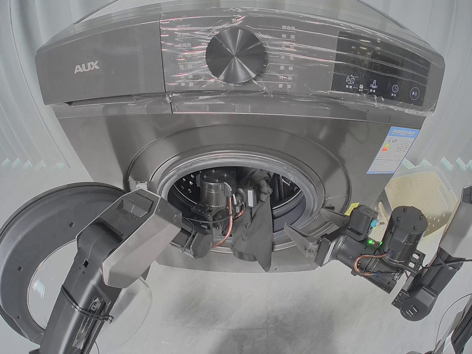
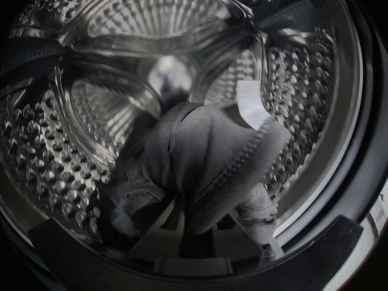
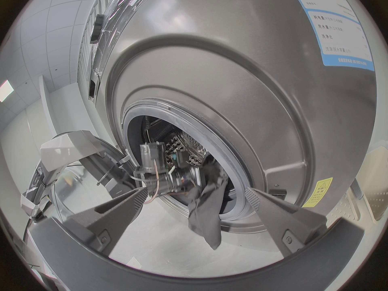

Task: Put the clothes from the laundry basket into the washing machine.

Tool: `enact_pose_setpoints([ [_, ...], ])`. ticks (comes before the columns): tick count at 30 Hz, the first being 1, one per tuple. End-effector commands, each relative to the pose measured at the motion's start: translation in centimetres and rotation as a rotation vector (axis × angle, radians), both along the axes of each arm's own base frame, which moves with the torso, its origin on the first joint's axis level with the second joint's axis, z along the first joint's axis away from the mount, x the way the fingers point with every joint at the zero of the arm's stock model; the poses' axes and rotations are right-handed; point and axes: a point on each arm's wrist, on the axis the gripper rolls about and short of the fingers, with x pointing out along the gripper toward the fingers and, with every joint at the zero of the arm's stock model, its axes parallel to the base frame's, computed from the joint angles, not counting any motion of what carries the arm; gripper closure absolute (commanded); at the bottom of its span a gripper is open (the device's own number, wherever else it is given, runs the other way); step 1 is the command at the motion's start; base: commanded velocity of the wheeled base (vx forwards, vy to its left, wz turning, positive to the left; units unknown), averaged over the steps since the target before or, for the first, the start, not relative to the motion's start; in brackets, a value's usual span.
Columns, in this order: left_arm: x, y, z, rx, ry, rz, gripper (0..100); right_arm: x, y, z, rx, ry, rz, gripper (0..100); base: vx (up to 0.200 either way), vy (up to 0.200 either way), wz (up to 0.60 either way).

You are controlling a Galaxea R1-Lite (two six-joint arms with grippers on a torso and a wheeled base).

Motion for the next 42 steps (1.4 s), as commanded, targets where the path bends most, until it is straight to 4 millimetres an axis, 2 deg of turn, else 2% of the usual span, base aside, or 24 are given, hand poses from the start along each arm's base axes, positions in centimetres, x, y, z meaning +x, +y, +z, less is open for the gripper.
enact_pose_setpoints([
  [1,2.7,1.5,2.0,-0.065,-0.103,0.091,100,0.0,0.0,-0.1,-0.001,0.002,0.0,0,0.0,0.0,0.0],
  [3,3.6,2.0,2.5,-0.085,-0.134,0.12,100,0.0,0.0,0.0,-0.001,0.0,-0.002,0,0.0,0.0,0.0],
  [8,3.3,1.9,1.8,-0.08,-0.117,0.117,100,0.0,0.0,-0.1,-0.003,0.004,0.0,0,0.0,0.0,0.0],
  [9,3.1,1.8,1.7,-0.076,-0.11,0.113,0,0.0,0.0,-0.1,-0.003,0.004,-0.002,0,0.0,0.0,0.0],
  [13,2.0,1.2,0.4,-0.047,-0.059,0.095,0,0.0,0.0,-0.1,-0.003,0.004,-0.002,0,0.0,0.0,0.0],
  [17,-0.1,0.4,0.4,-0.019,-0.009,0.052,0,0.1,0.0,0.0,-0.001,0.0,-0.002,0,0.0,0.0,0.0],
  [19,-0.4,0.3,0.3,-0.012,0.002,0.045,0,0.1,0.0,0.0,0.001,0.001,-0.002,0,0.0,0.0,0.0],
  [20,-2.3,-0.1,-0.2,0.024,0.058,-0.012,0,0.1,0.0,0.0,-0.001,0.0,-0.002,0,0.0,0.0,0.0],
  [21,-3.1,-0.3,-0.4,0.035,0.078,-0.042,0,0.0,0.0,-0.1,-0.001,0.002,-0.002,0,0.0,0.0,0.0],
  [25,-5.0,-0.7,-1.8,0.077,0.135,-0.089,0,0.0,0.0,-0.1,-0.001,0.002,0.0,0,0.0,0.0,0.0],
  [32,-5.8,-0.3,-3.5,0.126,0.179,-0.102,0,0.1,0.1,0.0,0.0,-0.001,0.001,0,0.0,0.0,0.0],
  [38,-5.5,0.0,-4.7,0.14,0.191,-0.094,0,0.1,0.1,0.0,0.001,-0.002,0.001,0,0.0,0.0,0.0],
  [39,-5.4,0.0,-4.7,0.139,0.192,-0.092,100,0.1,0.1,0.0,0.001,-0.002,0.0,0,0.0,0.0,0.0],
  [42,-5.3,0.1,-4.6,0.135,0.188,-0.091,100,0.1,0.1,0.1,0.002,-0.003,0.0,0,0.0,0.0,0.0],
])
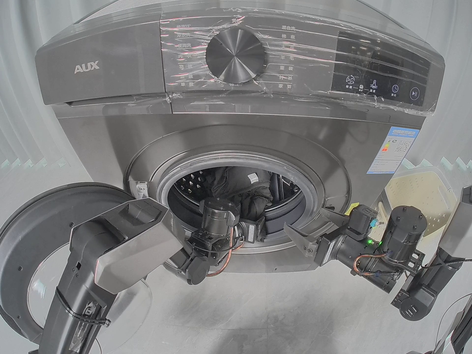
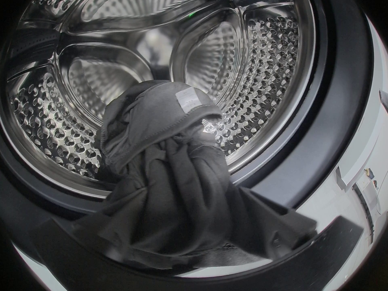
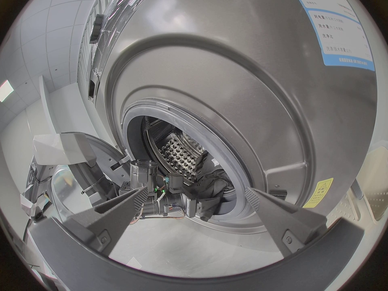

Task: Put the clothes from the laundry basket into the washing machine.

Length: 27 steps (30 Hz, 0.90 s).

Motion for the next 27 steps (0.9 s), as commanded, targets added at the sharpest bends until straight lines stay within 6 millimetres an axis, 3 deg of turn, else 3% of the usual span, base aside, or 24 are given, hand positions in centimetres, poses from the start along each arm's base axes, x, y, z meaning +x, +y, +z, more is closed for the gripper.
enact_pose_setpoints([
  [1,0.1,0.0,-0.2,-0.001,0.005,0.001,100,0.0,0.0,0.0,0.0,-0.001,0.002,0,0.0,0.0,0.0],
  [9,2.3,0.1,1.7,-0.065,-0.07,0.046,100,0.0,0.1,0.0,0.0,-0.001,0.002,0,0.0,0.0,0.0],
  [17,7.6,1.7,2.5,-0.153,-0.225,0.196,100,-0.1,0.1,0.1,0.002,-0.003,0.006,0,0.0,0.0,0.0],
  [23,9.4,1.9,4.7,-0.229,-0.316,0.233,100,0.0,0.1,0.1,0.002,-0.003,0.005,0,0.0,0.0,0.0],
  [27,9.5,1.9,5.3,-0.24,-0.332,0.236,100,0.0,0.2,0.0,0.001,-0.002,0.005,0,0.0,0.0,0.0],
])
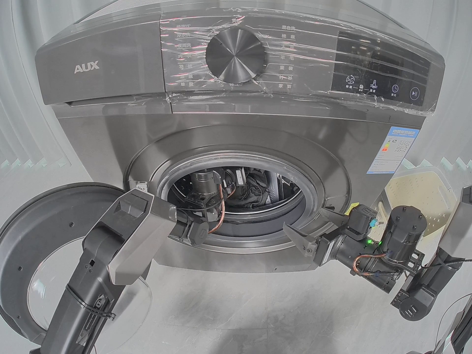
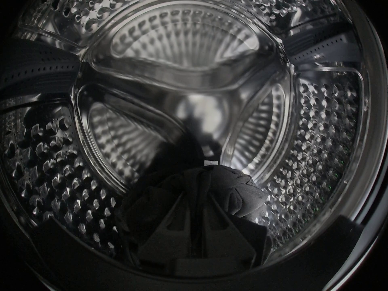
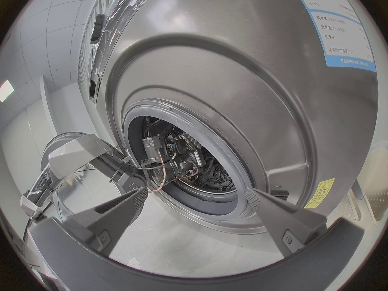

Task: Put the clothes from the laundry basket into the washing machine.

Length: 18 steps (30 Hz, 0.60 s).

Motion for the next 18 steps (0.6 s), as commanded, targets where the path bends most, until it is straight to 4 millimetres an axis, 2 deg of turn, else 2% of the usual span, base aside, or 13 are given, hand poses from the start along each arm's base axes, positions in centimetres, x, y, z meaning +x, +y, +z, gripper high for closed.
enact_pose_setpoints([
  [1,0.8,0.4,-0.6,-0.012,-0.012,0.019,100,0.0,0.0,0.0,-0.001,0.001,0.001,0,0.0,0.0,0.0],
  [5,0.7,0.4,-1.0,-0.016,-0.001,0.019,100,-0.1,0.0,-0.1,0.0,0.003,0.001,0,0.0,0.0,0.0],
  [6,0.6,0.3,-0.9,-0.02,0.0,0.015,0,-0.1,0.0,-0.1,0.0,0.003,0.001,0,0.0,0.0,0.0],
  [13,-0.2,-0.9,-0.7,-0.027,0.01,-0.012,0,-0.1,0.0,0.0,0.002,0.003,0.001,0,0.0,0.0,0.0],
  [18,-1.9,-2.2,-0.7,-0.01,0.04,-0.048,0,0.0,-0.1,0.0,0.001,0.002,0.001,0,0.0,0.0,0.0],
])
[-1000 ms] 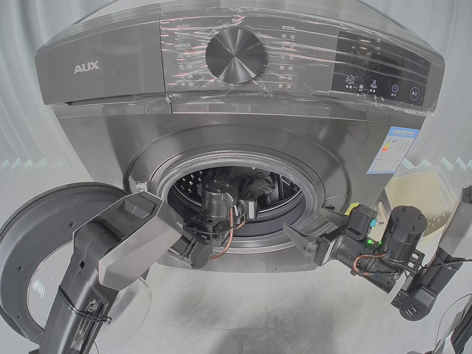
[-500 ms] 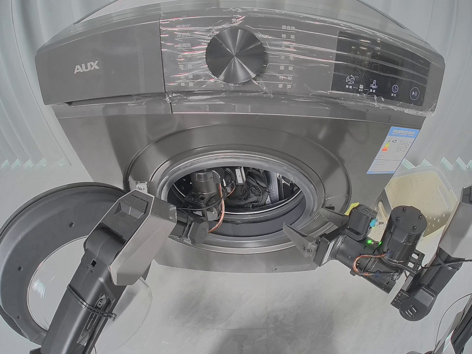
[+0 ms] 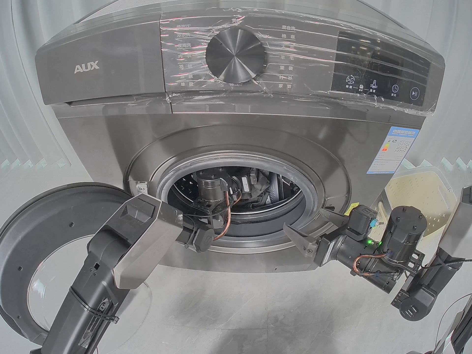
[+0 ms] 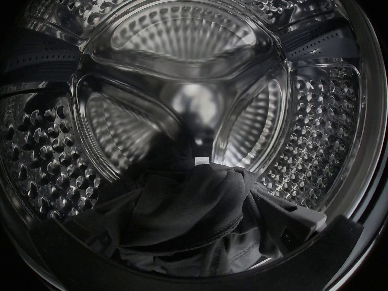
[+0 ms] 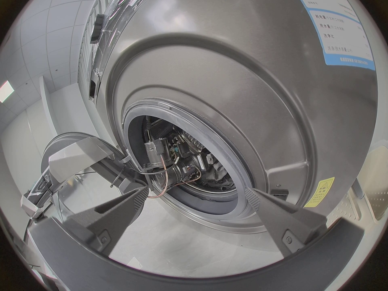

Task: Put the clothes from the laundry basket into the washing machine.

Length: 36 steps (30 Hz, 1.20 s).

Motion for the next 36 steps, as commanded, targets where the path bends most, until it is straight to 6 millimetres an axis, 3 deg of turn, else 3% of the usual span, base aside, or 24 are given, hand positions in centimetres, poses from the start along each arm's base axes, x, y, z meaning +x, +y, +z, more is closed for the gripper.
enact_pose_setpoints([
  [1,-1.6,-1.3,0.6,0.01,0.014,-0.036,0,0.0,-0.1,0.1,0.001,-0.003,-0.001,0,0.0,0.0,0.0],
  [14,-7.3,-3.0,1.2,0.075,0.085,-0.126,0,0.2,-0.4,0.3,0.005,-0.011,-0.012,0,0.0,0.0,0.0],
  [23,-10.3,-2.1,-1.1,0.139,0.115,-0.152,0,0.1,-0.3,0.3,0.006,-0.011,-0.011,0,0.0,0.0,0.0],
  [29,-12.4,-1.5,-1.8,0.167,0.127,-0.177,0,0.2,-0.3,0.2,0.002,-0.006,-0.011,0,0.0,0.0,0.0],
  [33,-13.5,-1.1,-1.3,0.17,0.112,-0.186,0,0.1,-0.3,0.2,0.002,-0.006,-0.007,0,0.0,0.0,0.0],
  [36,-17.9,-0.5,-0.4,0.211,0.156,-0.248,0,0.2,-0.4,0.2,0.003,-0.007,-0.012,0,0.0,0.0,0.0],
])
